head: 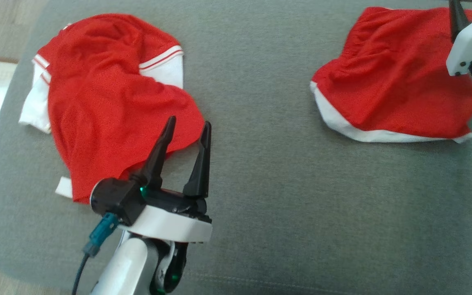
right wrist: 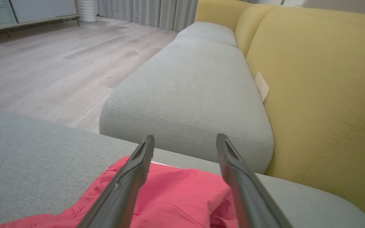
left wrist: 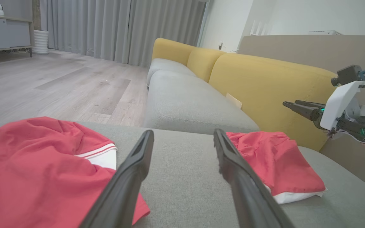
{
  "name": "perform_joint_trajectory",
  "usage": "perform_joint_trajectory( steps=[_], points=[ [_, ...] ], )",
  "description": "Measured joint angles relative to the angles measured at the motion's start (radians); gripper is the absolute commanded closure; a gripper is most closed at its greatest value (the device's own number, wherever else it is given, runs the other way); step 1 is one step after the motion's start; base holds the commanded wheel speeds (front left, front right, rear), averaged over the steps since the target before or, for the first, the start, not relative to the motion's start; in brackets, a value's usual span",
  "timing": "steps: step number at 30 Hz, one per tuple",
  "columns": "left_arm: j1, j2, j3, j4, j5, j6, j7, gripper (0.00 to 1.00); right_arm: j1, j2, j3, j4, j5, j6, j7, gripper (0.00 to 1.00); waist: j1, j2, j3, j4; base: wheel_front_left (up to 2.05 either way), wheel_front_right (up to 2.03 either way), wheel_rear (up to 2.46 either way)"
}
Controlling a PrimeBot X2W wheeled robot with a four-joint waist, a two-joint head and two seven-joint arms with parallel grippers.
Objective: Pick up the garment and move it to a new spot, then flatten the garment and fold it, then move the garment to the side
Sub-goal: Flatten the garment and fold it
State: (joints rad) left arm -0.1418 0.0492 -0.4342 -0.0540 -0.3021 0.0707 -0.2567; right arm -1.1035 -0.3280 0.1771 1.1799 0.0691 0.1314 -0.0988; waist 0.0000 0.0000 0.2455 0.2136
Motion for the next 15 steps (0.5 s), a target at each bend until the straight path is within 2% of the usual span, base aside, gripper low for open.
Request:
perform_joint_trajectory(
  steps=[8, 15],
  points=[
    [-0.006, 0.0, 0.033, -0.004, 0.011, 0.0, 0.0, 0.0, 0.031, 0.025, 0.013, -0.02, 0.077, 0.0, -0.115, 0.0, 0.0, 0.0, -0.047, -0.083, 0.0, 0.0, 0.0],
    [0.017, 0.0, 0.072, -0.025, 0.021, 0.0, 0.0, 0.0, 0.25, 0.073, -0.027, -0.208, 0.191, 0.0, -0.149, 0.0, 0.0, 0.0, -0.102, -0.179, 0.0, 0.0, 0.0]
  ],
)
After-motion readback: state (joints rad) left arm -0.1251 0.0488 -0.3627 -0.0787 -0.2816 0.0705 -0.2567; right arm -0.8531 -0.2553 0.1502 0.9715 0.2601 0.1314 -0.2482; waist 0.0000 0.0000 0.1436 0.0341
